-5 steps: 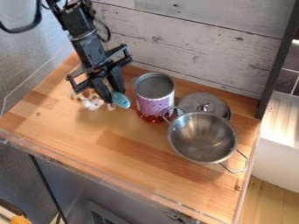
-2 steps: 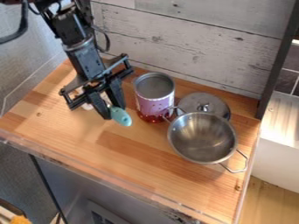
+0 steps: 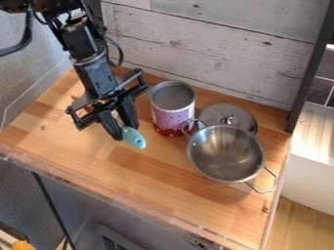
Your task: Picked up the spatula and held it
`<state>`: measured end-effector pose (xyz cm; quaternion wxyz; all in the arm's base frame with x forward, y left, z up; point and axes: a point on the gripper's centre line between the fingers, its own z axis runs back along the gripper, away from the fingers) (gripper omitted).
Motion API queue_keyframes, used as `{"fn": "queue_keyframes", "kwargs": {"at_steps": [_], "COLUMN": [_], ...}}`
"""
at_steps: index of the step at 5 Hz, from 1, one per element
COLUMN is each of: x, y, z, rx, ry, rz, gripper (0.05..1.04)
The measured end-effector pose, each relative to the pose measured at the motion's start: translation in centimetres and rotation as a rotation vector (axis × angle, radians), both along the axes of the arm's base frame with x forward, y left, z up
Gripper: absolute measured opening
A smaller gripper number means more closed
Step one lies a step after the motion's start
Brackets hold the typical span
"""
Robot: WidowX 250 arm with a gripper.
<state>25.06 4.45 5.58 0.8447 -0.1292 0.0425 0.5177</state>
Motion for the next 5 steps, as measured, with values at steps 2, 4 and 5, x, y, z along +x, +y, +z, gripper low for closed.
{"fn": "queue_keyframes", "kwargs": {"at_steps": [2,4,5], "x": [1.1,2.4,2.9], "y": [1.4,3.5,4.1], "z": [-0.3,-0.2,-0.3], "rx": [0.011,0.029,0.032], "ry": [-0.007,-0.014,-0.016], "rz": [0.035,0.078,0.092], "gripper": [0.269,0.269,0.269]}}
